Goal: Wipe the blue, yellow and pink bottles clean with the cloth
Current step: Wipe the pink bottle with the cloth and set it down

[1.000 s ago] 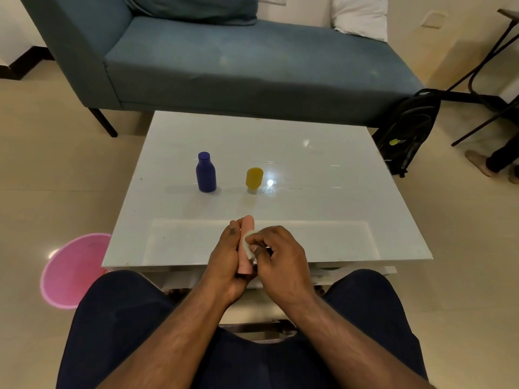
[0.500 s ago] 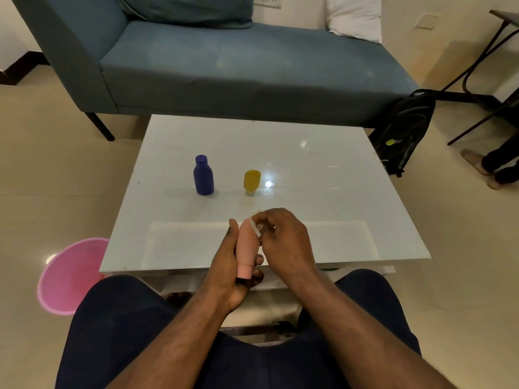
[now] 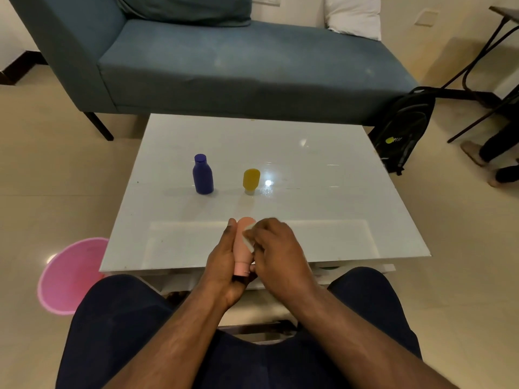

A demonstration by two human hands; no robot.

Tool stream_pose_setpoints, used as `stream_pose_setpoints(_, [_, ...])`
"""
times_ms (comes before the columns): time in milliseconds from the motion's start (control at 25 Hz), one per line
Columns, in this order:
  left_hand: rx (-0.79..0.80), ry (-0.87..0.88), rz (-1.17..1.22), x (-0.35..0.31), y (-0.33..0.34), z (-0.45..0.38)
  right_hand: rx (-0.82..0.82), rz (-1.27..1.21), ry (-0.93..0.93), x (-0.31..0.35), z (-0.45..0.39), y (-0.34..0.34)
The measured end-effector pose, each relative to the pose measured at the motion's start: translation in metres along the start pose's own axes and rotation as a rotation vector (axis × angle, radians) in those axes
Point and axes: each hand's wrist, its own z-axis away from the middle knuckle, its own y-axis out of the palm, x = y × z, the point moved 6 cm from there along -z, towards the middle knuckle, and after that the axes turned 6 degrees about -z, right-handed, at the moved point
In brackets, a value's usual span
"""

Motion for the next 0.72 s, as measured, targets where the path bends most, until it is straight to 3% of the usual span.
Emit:
stream_pose_setpoints(80, [-0.037, -0.02, 0.004, 0.002, -0.003, -0.001, 0.05, 0.003, -0.032, 0.001, 0.012, 0.004])
stream_pose_setpoints(280, [-0.067, -0.023, -0.037, 0.001, 0.0, 0.002, -0.097, -0.086, 0.084, -0.017, -0.012, -0.008])
stream_pose_setpoints(480, [-0.013, -0.127, 0.115, 0.001, 0.0, 0.002, 0.033, -0.065, 0.002, 0.005, 0.017, 0.004])
stream_pose_setpoints(640, [0.054, -0.071, 0.119, -0.011, 0.015, 0.003, -0.125, -0.216, 0.177, -0.011, -0.011, -0.017])
stream_pose_setpoints(720, [0.087, -0.051, 0.102, -0.021, 0.025, 0.004, -0.131, -0.206, 0.168, -0.001, -0.008, -0.023])
